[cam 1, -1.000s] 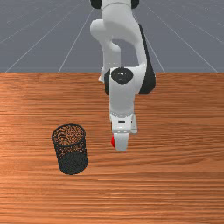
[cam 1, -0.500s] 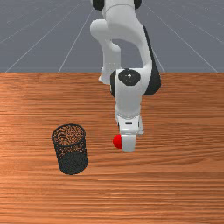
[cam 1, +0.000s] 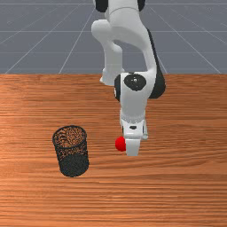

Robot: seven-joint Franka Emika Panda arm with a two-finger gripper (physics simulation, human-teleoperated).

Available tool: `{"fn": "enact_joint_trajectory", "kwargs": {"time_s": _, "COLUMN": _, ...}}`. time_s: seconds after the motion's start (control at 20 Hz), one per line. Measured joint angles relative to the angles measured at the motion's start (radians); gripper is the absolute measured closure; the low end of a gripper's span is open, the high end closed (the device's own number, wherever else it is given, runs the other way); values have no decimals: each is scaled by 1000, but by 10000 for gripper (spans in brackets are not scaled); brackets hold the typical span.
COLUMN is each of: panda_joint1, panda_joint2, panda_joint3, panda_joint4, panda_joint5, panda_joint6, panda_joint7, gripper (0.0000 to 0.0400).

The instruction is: Put the ball into the container

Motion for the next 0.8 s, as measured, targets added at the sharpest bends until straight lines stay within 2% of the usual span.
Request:
{"fn": "enact_joint_trajectory", "kwargs": {"time_s": 0.45, "panda_joint1": -30, "panda_joint2": 15, "panda_joint3": 7, "panda_joint4": -18, "panda_joint5": 8, "panda_joint6": 51, "panda_joint7": -47, "gripper": 0}}
{"fn": "enact_joint_trajectory", "kwargs": {"time_s": 0.8, "panda_joint1": -41, "panda_joint2": 18, "panda_joint3": 8, "panda_joint4": -8, "panda_joint5": 5, "panda_joint6": 30, "panda_joint7": -67, "gripper": 0}}
